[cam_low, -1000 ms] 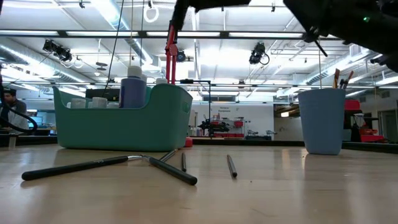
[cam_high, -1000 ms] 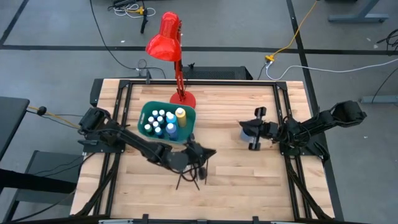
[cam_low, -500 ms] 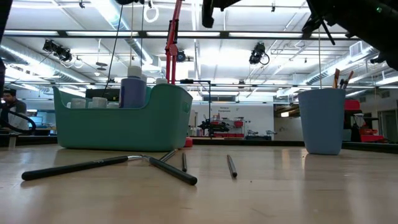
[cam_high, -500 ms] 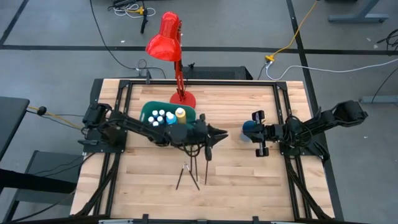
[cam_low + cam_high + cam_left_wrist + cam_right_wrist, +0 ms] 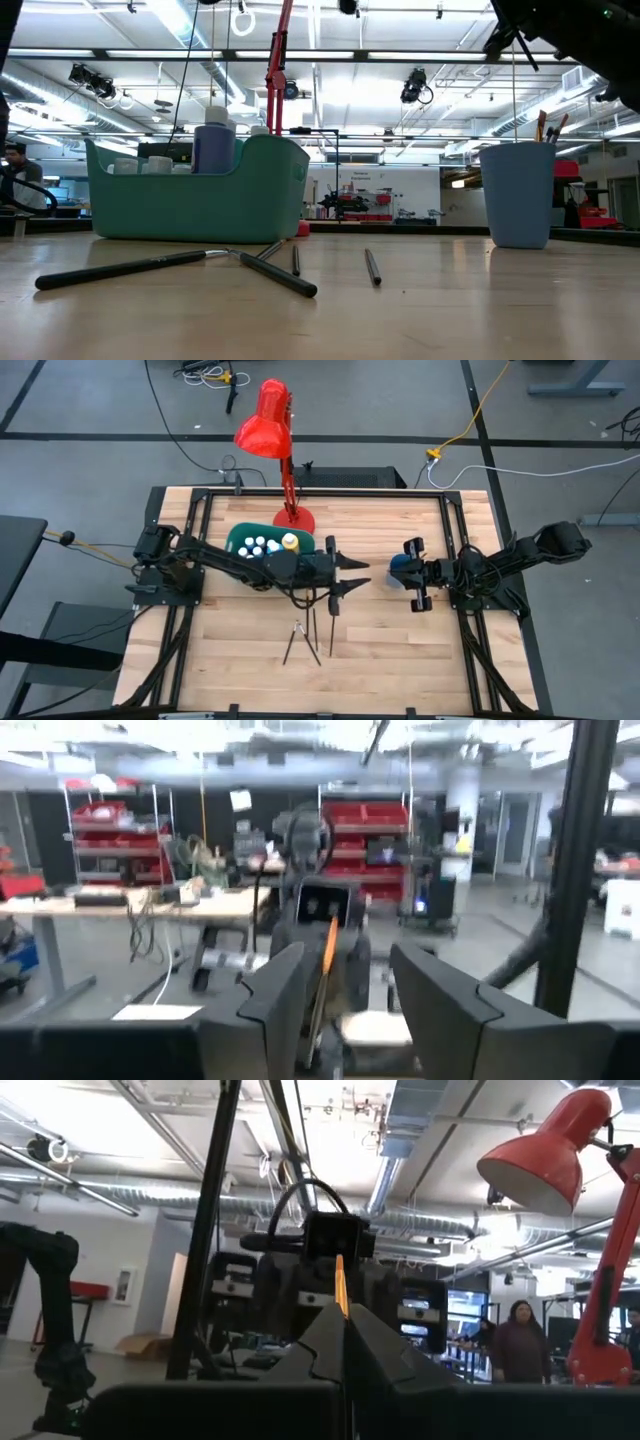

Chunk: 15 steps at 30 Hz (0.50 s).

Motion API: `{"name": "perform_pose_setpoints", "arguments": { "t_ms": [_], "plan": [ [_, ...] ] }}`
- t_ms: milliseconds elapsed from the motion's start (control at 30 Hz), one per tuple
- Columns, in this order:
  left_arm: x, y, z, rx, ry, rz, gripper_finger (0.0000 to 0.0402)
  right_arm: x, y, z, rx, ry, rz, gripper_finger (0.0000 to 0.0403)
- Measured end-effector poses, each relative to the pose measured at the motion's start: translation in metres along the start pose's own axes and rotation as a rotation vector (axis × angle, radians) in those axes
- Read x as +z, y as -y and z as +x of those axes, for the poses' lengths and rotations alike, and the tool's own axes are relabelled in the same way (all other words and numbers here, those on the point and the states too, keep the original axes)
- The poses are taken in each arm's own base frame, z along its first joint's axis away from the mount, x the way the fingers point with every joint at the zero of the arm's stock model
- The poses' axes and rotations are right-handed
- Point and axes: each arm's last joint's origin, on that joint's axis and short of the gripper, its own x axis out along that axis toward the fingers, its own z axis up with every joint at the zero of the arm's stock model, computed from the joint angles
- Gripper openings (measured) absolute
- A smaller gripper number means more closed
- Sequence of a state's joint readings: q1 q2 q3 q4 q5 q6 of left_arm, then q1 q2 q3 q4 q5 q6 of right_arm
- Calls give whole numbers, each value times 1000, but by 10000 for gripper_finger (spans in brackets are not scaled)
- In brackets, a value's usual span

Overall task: Pick & Place Paint Supplies
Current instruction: Put the black gold paint brush into the blue cup

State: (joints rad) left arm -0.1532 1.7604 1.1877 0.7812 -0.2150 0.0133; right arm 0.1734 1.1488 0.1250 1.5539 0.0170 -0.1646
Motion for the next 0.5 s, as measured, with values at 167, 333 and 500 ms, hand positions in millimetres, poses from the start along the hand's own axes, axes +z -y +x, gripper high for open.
{"name": "perform_pose_setpoints", "arguments": {
  "t_ms": [167, 333, 500],
  "plan": [
    [-11, 5, 28, -7, 3, 24, 164, 2, 0, 9, 10, 0, 3, 8],
    [-3, 5, 39, 85, 14, 30, 164, 0, -1, 11, 15, -28, 23, 8],
    [-3, 6, 38, 66, 8, 19, 164, -1, -1, 10, 17, -38, 25, 8]
  ]
}}
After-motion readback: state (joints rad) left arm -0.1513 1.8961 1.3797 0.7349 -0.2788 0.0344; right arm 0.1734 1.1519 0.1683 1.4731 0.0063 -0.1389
